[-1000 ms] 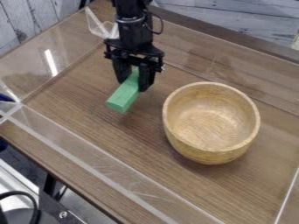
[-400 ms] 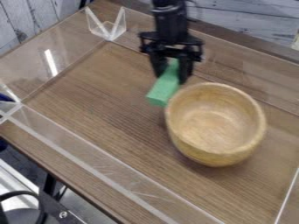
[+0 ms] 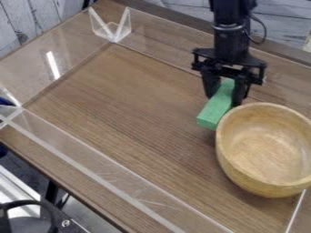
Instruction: Put the green block in the brown bowl
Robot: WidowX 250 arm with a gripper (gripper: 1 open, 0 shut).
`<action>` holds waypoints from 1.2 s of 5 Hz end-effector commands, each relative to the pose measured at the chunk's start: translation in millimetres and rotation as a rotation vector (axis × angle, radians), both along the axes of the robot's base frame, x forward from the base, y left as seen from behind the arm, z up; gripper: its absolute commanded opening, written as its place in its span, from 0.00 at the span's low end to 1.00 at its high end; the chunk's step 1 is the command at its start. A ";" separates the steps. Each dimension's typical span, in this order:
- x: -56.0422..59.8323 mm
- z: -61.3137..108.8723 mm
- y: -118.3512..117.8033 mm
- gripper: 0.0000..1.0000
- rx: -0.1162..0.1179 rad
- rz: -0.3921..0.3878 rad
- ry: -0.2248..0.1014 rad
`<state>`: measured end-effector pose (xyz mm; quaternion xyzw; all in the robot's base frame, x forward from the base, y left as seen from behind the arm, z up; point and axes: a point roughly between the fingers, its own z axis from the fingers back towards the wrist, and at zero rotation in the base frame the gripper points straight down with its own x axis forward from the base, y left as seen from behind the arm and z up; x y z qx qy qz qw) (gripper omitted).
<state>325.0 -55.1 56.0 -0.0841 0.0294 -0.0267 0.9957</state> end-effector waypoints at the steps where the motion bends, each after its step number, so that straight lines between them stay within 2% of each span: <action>1: 19.4 8.3 -14.9 0.00 -0.001 -0.013 -0.062; 2: 26.0 -1.2 -16.0 0.00 0.005 -0.013 -0.058; 4: 25.4 34.5 -8.6 0.00 -0.016 0.089 0.024; 5: 20.3 29.2 -6.3 1.00 0.007 0.101 -0.016; 6: 19.7 23.4 -5.7 1.00 0.028 0.110 -0.040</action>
